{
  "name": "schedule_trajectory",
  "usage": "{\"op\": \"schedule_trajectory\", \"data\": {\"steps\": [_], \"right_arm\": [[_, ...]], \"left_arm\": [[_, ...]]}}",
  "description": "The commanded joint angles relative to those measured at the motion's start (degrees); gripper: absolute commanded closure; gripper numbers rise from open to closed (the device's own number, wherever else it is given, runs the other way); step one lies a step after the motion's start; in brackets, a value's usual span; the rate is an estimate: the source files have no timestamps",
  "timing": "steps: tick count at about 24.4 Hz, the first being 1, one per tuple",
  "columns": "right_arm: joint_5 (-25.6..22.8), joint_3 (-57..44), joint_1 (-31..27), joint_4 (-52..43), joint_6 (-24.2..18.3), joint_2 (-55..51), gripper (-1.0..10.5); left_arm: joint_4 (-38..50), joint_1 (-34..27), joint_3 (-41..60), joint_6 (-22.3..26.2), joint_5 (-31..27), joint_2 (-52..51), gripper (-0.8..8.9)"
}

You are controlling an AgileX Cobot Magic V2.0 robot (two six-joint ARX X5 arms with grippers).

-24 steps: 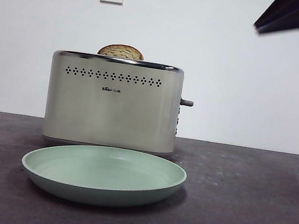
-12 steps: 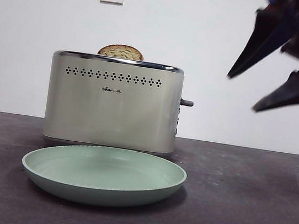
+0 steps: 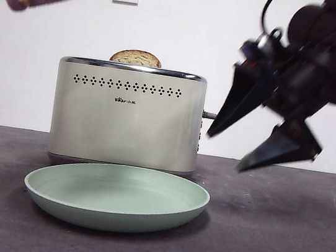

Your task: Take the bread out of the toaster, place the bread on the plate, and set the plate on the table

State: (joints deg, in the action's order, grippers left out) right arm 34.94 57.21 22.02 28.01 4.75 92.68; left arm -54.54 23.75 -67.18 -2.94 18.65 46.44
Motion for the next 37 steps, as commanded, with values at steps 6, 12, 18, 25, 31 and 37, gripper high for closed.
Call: {"op": "schedule_trajectory", "data": {"steps": [6, 12, 18, 25, 31, 37], "right_arm": [[0.02, 0.13, 2.6, -5.88, 3.3, 8.61, 6.1], [-3.69, 0.13, 3.61, -7.21, 4.15, 11.26, 9.6], [-3.19, 0.13, 5.22, -6.38, 6.05, 8.83, 9.6], [-3.98, 0.13, 7.04, -5.35, 8.31, -0.04, 9.6], [-9.84, 0.2, 7.02, -1.86, 8.72, -7.78, 9.6], [-13.49, 0.2, 6.82, 2.8, 7.21, -13.11, 9.6]], "left_arm": [[2.34, -0.17, 2.03, -6.97, -3.69, -7.06, 8.22], [1.25, -0.17, 2.03, -7.89, -3.65, -8.39, 8.22], [6.38, -0.15, 2.03, -10.08, -2.8, -7.91, 8.22], [12.13, -0.15, 2.03, -13.75, 9.84, -1.86, 8.23], [11.3, -0.15, 2.03, -13.2, 17.62, 9.14, 8.23], [12.76, -0.26, 2.03, -11.85, 22.97, 19.15, 8.23]]}}
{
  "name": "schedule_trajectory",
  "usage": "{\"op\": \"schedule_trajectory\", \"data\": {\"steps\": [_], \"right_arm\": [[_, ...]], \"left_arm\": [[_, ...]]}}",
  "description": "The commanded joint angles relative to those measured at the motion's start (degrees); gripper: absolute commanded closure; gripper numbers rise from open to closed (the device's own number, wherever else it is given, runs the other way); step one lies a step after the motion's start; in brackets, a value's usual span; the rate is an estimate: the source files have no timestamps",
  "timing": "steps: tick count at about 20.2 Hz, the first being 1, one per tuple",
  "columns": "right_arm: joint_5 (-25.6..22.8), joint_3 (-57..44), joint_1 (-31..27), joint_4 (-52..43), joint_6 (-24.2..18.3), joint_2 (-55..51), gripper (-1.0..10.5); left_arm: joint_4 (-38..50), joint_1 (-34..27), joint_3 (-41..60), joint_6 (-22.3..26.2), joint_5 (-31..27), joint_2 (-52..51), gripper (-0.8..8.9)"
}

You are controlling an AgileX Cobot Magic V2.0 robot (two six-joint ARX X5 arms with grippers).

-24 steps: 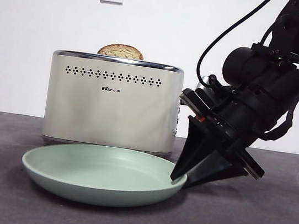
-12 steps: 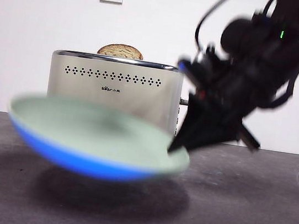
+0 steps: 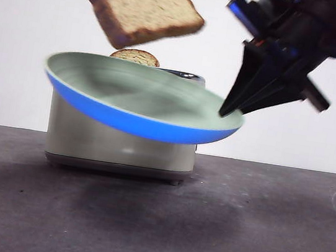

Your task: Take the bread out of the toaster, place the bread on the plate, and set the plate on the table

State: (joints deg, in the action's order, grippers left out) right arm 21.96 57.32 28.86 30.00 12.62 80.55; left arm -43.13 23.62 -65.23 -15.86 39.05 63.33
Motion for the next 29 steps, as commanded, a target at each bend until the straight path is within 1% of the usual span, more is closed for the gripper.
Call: {"op": "schedule_trajectory", "data": {"steps": [1, 6, 10, 13, 16, 17, 20, 21, 22, 26, 29], "right_arm": [[-1.2, 0.09, 0.0, 1.49, -0.7, -1.68, 9.6], [-1.09, 0.09, 0.09, 4.39, -1.11, -2.89, 9.6], [-1.05, 0.09, 0.09, 5.25, -1.68, -2.89, 9.6], [-1.05, 0.09, 0.09, 5.25, -1.7, -2.89, 9.6], [-1.03, 0.09, 0.09, 5.25, -1.73, -2.91, 9.6], [-0.98, 0.09, 0.09, 5.2, -1.73, -2.91, 9.6], [-0.96, 0.09, 0.09, 5.16, -1.75, -2.91, 9.6], [-0.96, 0.09, 0.07, 5.16, -1.75, -2.89, 9.6], [-0.96, 0.09, 0.07, 5.16, -1.75, -2.91, 9.6], [-1.07, 0.09, 0.07, 5.16, -1.79, -2.89, 9.6], [-1.33, 0.09, -0.13, 5.18, -1.79, -2.91, 9.6]], "left_arm": [[1.88, -0.15, 0.09, 1.05, 2.93, 3.85, 8.23], [5.38, -0.09, 0.09, 0.85, 4.96, 12.98, 8.23], [6.27, -0.07, 0.09, 0.85, 6.51, 20.2, 8.23], [5.27, -0.07, 0.09, 0.79, 5.2, 23.54, 8.22], [2.32, 0.02, 0.09, 0.83, -0.61, 24.57, 8.1], [1.86, 0.09, 0.09, 0.83, -1.79, 24.55, 7.79], [1.86, 0.35, 0.07, 0.79, -1.49, 24.55, 4.6], [1.95, 0.48, 0.04, 0.79, -1.38, 24.55, 3.88], [1.95, 0.85, 0.04, 0.79, -1.38, 24.55, 3.65], [2.56, 1.46, -0.13, 0.76, -0.83, 24.13, 3.66], [2.99, 1.79, -2.1, 0.63, 0.24, 21.77, 3.66]]}}
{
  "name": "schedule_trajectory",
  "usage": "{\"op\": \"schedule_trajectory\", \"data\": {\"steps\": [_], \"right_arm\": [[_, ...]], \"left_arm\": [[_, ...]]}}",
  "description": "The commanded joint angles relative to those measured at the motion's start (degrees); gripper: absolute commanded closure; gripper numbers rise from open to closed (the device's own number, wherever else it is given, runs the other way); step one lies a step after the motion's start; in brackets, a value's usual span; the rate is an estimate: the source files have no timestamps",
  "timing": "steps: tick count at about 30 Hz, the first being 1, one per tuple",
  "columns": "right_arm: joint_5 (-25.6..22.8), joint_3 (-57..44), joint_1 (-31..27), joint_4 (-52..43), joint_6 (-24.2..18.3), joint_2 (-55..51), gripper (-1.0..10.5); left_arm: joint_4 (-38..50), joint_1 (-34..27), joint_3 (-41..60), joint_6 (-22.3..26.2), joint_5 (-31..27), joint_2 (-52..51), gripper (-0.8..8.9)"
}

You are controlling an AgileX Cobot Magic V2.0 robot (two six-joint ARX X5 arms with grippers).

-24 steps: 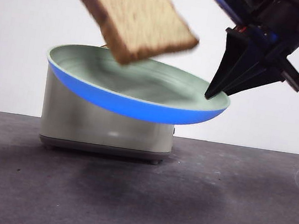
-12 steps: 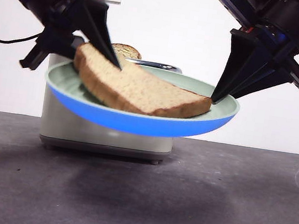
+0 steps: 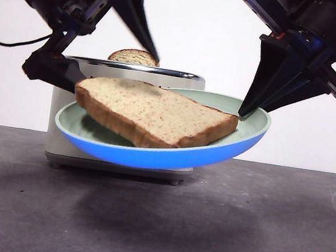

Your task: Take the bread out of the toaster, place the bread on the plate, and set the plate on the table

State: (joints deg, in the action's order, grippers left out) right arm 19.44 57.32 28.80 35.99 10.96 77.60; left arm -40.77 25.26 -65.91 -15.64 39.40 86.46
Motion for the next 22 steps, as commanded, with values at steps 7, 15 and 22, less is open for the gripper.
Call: {"op": "schedule_trajectory", "data": {"steps": [7, 15, 22], "right_arm": [[1.53, 0.09, -5.27, 0.72, -1.22, 0.07, 9.6], [1.46, 0.09, -16.68, 4.96, -5.99, 0.61, 9.6], [1.68, 0.09, -22.45, 6.34, -9.31, 6.91, 9.6]], "left_arm": [[-0.48, 0.26, -11.76, 0.46, -0.22, -10.16, 3.66], [-5.27, 0.26, -13.22, 4.85, -2.97, -18.84, 3.66], [-6.84, 0.26, -13.22, 6.93, -8.96, -26.05, 3.66]]}}
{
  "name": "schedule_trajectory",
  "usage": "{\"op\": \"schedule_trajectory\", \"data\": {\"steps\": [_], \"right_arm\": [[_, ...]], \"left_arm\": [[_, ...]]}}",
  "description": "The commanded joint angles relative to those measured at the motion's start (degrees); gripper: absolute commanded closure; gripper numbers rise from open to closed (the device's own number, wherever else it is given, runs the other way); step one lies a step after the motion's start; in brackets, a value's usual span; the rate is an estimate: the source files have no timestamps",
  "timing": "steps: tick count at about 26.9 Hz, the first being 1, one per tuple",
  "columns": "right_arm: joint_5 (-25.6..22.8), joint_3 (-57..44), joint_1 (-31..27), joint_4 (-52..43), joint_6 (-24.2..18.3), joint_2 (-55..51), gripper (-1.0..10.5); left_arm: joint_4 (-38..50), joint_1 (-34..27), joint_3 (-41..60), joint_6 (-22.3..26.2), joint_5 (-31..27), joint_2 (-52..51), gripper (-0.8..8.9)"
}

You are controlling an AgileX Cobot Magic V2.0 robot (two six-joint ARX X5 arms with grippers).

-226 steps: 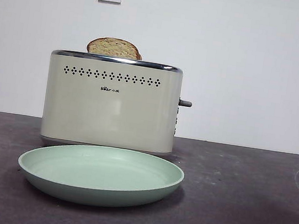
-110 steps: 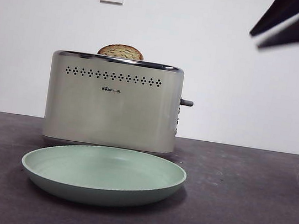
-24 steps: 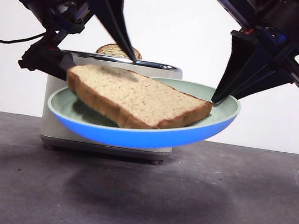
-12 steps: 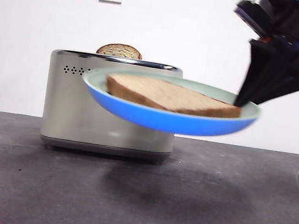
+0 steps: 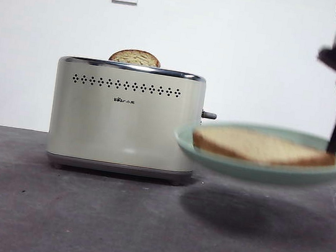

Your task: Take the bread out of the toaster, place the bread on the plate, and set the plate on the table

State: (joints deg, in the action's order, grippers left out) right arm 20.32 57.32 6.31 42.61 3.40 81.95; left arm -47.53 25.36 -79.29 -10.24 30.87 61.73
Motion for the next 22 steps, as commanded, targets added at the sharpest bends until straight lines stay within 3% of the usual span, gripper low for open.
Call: {"op": "schedule_trajectory", "data": {"steps": [1, 6, 17, 19, 22], "right_arm": [[0.87, 0.09, 0.04, -0.52, -2.05, 3.74, 9.6], [4.09, 0.09, 0.2, -3.63, -2.86, 10.71, 9.6], [-1.22, 0.09, -0.66, -6.51, -3.89, 16.9, 9.6], [-1.2, 0.09, -0.68, -6.67, -3.39, 16.9, 8.8], [-1.22, 0.09, -0.68, -6.73, -2.78, 16.9, 6.1]], "left_arm": [[-0.13, 0.15, 0.15, 1.53, -0.79, -2.14, 3.66], [-0.31, 0.15, 0.15, 1.51, -0.85, -5.09, 3.66], [-2.69, 0.15, 0.15, 1.92, -4.09, -6.82, 3.66], [-2.69, 0.15, 0.15, 2.21, -4.33, -6.82, 3.66], [-2.71, 0.15, 0.15, 2.78, -5.86, -6.82, 3.67]]}}
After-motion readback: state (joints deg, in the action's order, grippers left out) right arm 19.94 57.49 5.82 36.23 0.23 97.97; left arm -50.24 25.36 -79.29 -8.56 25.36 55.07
